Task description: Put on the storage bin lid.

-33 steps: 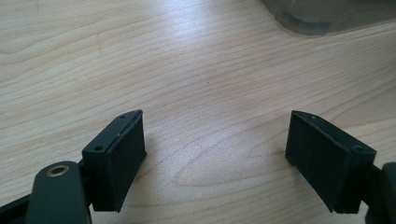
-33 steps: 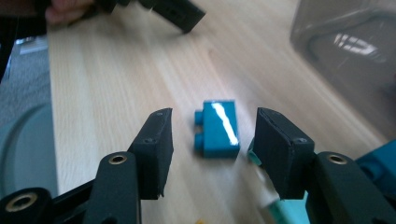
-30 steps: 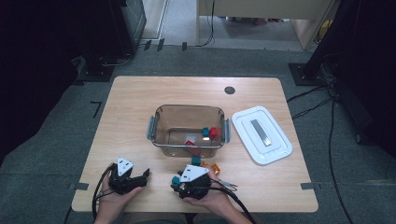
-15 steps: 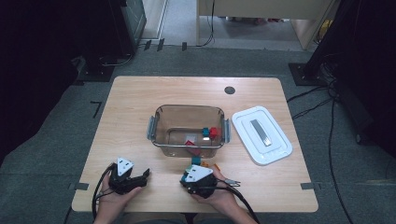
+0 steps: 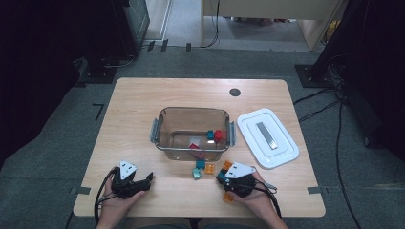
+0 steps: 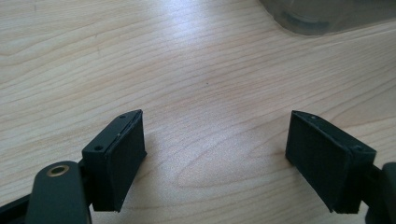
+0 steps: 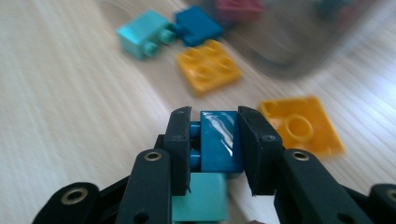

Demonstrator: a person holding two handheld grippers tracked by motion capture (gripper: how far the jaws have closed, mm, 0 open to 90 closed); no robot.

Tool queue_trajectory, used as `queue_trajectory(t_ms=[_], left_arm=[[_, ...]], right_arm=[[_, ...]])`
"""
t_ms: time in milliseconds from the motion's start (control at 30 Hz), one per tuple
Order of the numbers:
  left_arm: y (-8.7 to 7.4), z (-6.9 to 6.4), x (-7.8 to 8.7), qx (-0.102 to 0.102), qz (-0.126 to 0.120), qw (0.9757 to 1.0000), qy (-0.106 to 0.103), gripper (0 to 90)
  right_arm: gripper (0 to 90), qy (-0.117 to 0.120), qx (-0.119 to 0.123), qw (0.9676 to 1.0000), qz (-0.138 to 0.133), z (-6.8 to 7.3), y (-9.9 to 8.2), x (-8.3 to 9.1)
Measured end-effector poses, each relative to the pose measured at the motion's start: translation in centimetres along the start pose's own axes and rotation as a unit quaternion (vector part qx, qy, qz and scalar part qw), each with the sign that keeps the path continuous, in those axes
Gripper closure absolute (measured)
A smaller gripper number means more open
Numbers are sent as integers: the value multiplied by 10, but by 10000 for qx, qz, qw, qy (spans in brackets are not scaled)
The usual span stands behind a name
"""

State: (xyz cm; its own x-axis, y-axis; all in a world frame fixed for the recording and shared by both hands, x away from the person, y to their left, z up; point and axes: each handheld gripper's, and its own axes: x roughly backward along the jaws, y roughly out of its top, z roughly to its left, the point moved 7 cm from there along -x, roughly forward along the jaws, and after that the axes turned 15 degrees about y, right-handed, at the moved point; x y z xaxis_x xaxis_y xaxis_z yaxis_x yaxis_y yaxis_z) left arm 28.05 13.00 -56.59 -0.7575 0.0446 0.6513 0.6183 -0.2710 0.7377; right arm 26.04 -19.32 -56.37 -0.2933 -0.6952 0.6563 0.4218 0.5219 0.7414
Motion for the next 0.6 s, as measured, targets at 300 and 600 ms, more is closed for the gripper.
queue_trajectory(t_ms=[300,600], left_arm=[[0,0,0,0,-5,10000,-13,195],[0,-1,-1,-64,21,10000,-53,155]], right_arm=[[676,-42,-238,9994,-247,-12,0,19],[676,-255,-569,9967,-518,-35,2,54]])
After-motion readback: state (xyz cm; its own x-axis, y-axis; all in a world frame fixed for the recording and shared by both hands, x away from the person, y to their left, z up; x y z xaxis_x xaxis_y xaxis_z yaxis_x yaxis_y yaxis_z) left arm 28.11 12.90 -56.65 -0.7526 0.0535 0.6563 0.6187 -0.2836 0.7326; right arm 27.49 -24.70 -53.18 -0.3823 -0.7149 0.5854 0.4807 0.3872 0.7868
